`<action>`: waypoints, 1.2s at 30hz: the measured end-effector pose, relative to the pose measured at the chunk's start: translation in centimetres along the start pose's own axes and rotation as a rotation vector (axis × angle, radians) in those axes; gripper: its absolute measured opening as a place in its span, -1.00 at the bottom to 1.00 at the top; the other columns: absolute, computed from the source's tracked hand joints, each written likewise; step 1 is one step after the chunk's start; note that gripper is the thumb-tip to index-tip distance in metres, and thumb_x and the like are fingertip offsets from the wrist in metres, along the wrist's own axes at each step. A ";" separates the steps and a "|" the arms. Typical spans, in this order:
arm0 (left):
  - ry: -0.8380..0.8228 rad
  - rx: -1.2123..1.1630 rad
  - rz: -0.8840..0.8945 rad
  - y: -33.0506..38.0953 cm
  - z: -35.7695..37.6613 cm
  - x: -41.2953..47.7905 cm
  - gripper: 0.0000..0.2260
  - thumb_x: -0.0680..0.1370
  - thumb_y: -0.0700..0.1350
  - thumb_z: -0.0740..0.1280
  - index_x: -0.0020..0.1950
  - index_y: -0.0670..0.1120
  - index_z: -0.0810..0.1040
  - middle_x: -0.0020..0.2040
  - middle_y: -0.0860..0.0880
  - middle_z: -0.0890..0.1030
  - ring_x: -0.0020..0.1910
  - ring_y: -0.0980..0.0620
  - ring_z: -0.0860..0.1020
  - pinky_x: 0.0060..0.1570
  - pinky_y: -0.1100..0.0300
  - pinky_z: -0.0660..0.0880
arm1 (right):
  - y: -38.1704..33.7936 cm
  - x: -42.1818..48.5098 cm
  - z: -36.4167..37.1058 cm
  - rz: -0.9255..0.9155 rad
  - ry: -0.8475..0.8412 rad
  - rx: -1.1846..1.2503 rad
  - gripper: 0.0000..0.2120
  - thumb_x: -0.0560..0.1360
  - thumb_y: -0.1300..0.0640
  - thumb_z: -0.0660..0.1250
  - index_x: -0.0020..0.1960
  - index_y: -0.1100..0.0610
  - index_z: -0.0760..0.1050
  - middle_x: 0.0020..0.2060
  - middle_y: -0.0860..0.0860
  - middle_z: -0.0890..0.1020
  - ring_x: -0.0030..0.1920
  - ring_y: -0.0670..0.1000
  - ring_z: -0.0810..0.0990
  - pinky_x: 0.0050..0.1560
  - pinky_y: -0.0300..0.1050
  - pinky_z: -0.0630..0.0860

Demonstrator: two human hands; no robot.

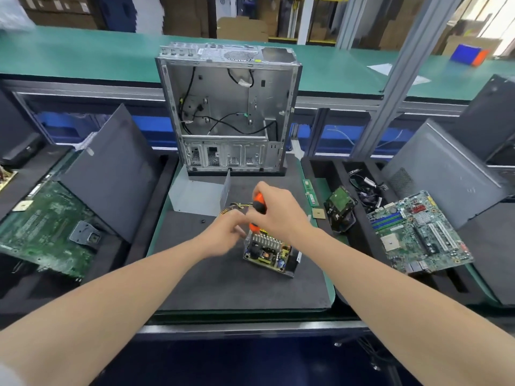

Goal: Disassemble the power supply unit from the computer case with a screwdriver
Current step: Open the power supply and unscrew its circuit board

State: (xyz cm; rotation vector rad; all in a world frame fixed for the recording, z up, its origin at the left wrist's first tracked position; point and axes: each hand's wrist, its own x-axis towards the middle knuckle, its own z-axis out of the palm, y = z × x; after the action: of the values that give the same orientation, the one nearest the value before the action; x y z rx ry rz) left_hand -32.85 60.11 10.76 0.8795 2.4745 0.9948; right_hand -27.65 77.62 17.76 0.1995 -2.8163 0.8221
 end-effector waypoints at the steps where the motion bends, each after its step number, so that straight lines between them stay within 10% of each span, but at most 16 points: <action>1: 0.012 -0.036 -0.003 -0.2 0.0 -0.2 -0.36 0.51 -0.50 0.09 0.10 0.27 0.54 0.14 -0.01 0.49 -0.02 0.02 0.69 0.07 0.07 0.61 | -0.1 -0.1 0.3 -0.001 -0.004 -0.003 -0.76 0.50 -0.02 0.39 -0.02 0.09 0.40 -0.25 -0.05 0.56 -0.20 0.09 0.53 -0.25 0.00 0.45; 9: -0.020 -0.113 0.021 -2.3 0.6 -0.1 -0.37 0.55 -0.46 0.25 -0.01 0.38 0.45 0.16 0.00 0.50 -0.03 0.28 0.66 -0.14 0.42 0.55 | -1.0 -1.1 1.7 0.039 0.008 -0.048 -0.76 0.54 -0.03 0.37 0.05 0.08 0.40 -0.17 0.00 0.57 -0.16 0.12 0.52 -0.18 0.02 0.49; 36: -0.062 -0.071 0.069 -2.4 0.0 0.1 -0.52 0.60 -0.33 0.27 0.11 0.32 0.49 0.18 -0.02 0.50 -0.02 0.27 0.66 0.09 0.22 0.58 | -2.0 -1.0 1.8 0.099 0.037 -0.075 -0.79 0.55 -0.02 0.36 0.04 0.06 0.39 -0.16 -0.04 0.54 -0.16 0.07 0.52 -0.22 -0.02 0.46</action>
State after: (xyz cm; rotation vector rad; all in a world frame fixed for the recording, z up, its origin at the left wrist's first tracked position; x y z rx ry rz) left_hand -33.99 58.84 9.07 0.9636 2.3572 1.0556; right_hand -26.62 75.03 17.04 0.0325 -2.8350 0.7305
